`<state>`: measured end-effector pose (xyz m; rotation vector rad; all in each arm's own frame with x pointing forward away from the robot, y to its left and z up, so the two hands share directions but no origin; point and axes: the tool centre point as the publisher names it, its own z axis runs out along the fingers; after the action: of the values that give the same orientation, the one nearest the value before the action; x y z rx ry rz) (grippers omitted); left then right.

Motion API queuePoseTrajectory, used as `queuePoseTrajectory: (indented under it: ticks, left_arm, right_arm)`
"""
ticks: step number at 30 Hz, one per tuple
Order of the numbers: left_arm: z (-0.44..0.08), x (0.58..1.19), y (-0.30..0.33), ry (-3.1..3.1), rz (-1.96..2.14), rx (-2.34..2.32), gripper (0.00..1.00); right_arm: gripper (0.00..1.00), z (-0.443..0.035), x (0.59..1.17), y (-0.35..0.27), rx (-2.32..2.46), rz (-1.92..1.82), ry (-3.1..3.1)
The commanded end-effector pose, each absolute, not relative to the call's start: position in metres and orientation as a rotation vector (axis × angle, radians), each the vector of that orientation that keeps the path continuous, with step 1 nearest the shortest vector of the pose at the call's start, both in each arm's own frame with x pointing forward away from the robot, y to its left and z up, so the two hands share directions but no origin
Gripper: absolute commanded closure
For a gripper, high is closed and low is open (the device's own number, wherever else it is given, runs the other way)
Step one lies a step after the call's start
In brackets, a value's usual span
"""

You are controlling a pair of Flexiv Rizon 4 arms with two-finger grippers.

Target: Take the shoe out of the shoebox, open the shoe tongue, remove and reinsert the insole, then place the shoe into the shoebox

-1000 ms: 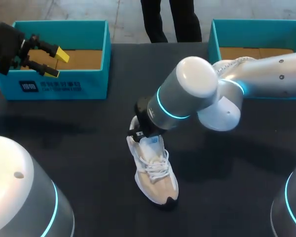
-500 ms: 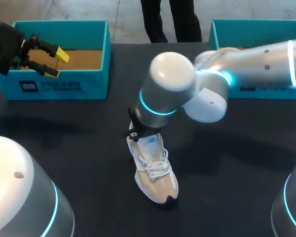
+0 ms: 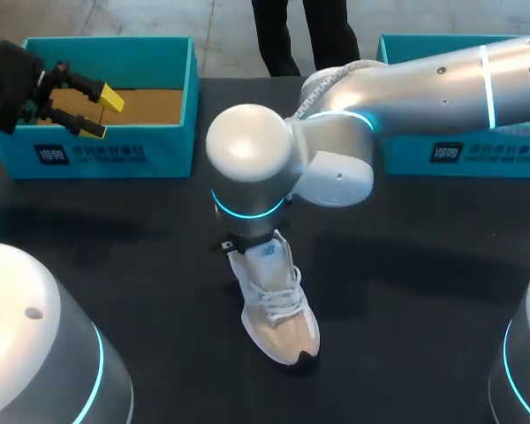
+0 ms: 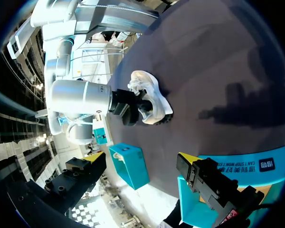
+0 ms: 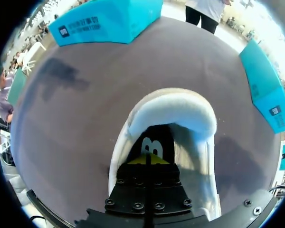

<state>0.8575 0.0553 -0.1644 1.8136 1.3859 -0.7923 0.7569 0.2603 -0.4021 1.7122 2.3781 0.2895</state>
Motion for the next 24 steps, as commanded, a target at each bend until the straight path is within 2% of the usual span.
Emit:
queuePoseTrajectory:
  ticks: [1, 7, 24]
  left_arm:
    - [-0.164, 0.857, 0.055, 1.387, -0.789, 1.815, 0.0]
    - [-0.164, 0.857, 0.055, 1.387, -0.789, 1.815, 0.0]
    - [-0.164, 0.857, 0.055, 1.387, -0.789, 1.815, 0.0]
  right_arm:
    - [1.0, -0.39, 0.749, 0.255, 1.701, 0.381, 2.357]
    - [1.0, -0.38, 0.75, 0.252, 1.688, 0.449, 2.35]
    - [1.0, -0.403, 0.774, 0.27, 1.605, 0.391, 2.462]
